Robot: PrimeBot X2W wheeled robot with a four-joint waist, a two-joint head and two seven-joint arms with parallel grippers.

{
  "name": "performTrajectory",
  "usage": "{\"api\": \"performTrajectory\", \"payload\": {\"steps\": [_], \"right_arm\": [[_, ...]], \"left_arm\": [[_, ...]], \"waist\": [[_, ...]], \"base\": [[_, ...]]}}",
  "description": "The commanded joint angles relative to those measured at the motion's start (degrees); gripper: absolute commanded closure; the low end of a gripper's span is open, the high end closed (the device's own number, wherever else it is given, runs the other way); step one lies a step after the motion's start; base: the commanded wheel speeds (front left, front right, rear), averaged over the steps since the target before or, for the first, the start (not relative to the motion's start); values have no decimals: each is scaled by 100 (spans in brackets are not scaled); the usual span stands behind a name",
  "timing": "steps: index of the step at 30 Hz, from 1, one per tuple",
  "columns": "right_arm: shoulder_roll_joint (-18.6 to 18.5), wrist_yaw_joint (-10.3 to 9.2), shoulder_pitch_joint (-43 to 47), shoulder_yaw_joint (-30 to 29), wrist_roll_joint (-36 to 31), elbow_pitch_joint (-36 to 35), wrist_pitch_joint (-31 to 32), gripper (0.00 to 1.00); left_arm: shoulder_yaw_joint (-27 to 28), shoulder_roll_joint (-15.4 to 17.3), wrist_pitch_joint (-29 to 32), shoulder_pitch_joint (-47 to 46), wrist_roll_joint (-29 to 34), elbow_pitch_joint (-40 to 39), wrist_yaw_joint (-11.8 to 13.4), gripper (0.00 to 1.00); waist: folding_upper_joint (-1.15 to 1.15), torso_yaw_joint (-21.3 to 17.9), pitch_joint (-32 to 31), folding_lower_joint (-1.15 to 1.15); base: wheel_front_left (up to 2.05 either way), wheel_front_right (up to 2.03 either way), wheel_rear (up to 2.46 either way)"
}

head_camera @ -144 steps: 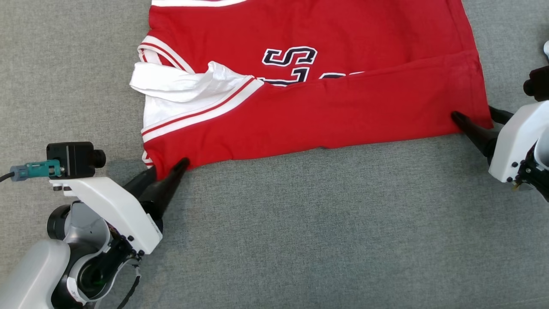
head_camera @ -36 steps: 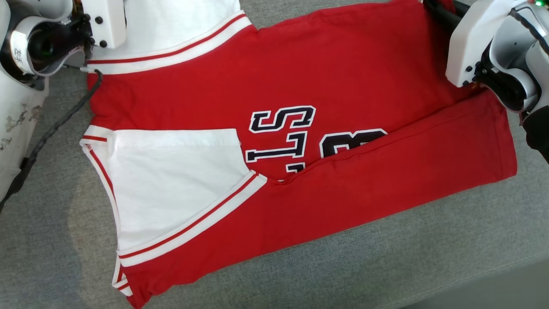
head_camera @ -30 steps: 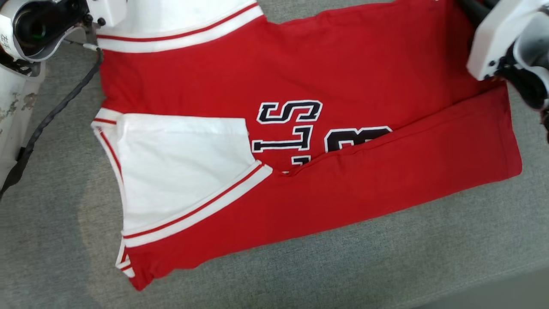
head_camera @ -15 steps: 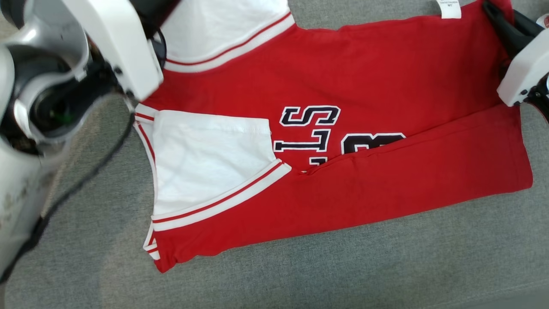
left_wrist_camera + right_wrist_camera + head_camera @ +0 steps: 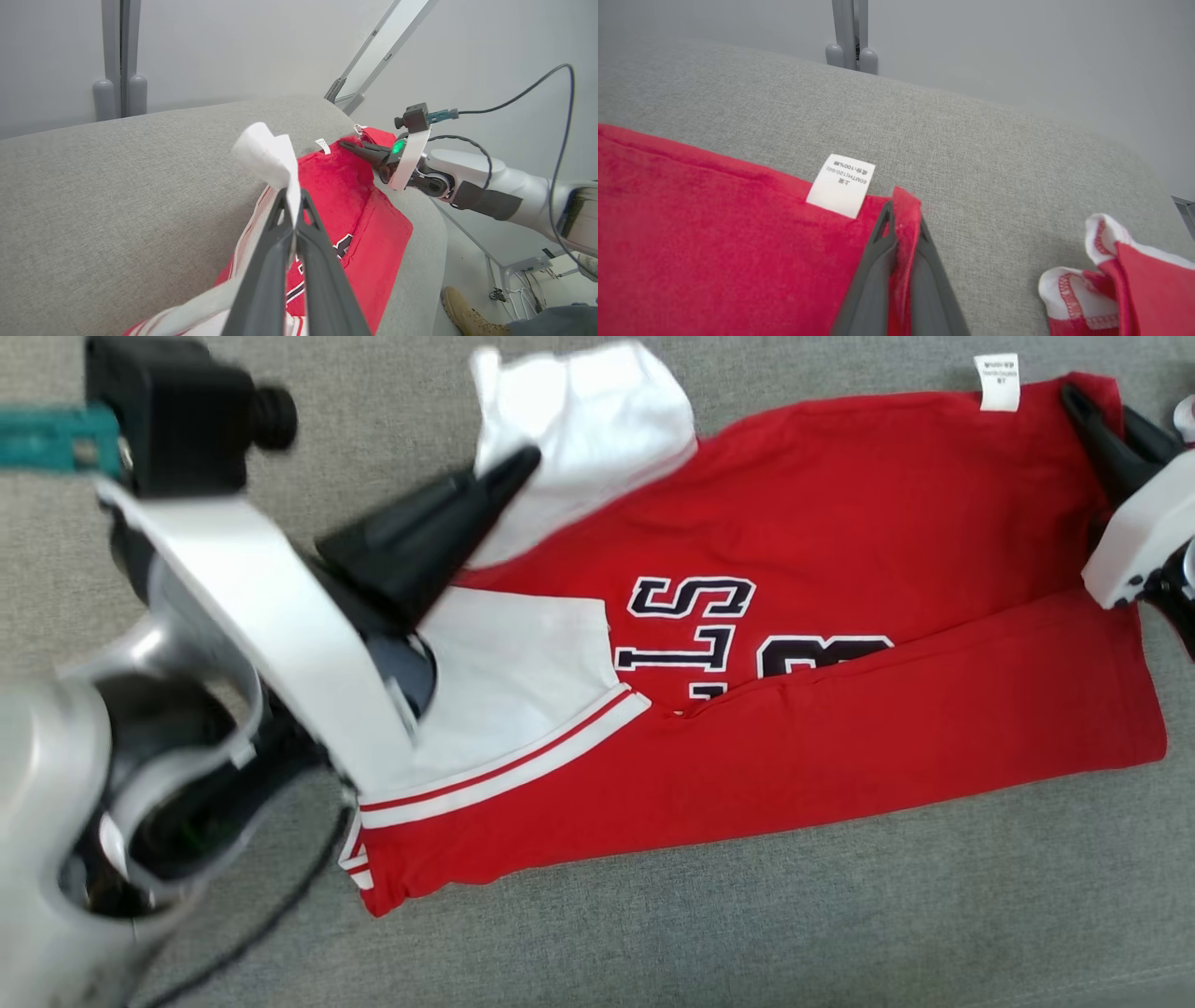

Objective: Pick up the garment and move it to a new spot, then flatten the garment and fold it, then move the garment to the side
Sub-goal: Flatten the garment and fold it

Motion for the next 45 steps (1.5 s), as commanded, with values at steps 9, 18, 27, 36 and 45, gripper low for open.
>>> {"api": "performTrajectory", "payload": {"steps": [9, 18, 27, 36, 45], "right_arm": [[-310, -2, 465, 139, 315, -75, -241, 100], [-541, -2, 610, 275, 351, -305, -340, 100], [-904, -2, 1005, 397, 45, -606, -514, 100], [-1101, -2, 1562, 251, -552, -977, -614, 100], [-1116, -2, 2113, -88, -1211, -1295, -605, 100]], "left_arm": [[-71, 91, -398, 1322, -133, -713, 225, 100], [-80, 64, -851, 2136, -195, -661, 142, 100], [-80, -97, -1296, 2731, -282, -645, 69, 100], [-48, -215, -1632, 3250, -453, -235, -45, 100], [48, -362, -1834, 3551, -788, 214, -215, 100]], "waist": [[0, 137, -262, 0], [0, 192, -410, 0], [0, 228, -648, 0], [0, 258, -776, 0], [0, 100, -863, 0]], "base": [[0, 0, 0], [0, 0, 0], [0, 0, 0], [0, 0, 0], [0, 0, 0]]}}
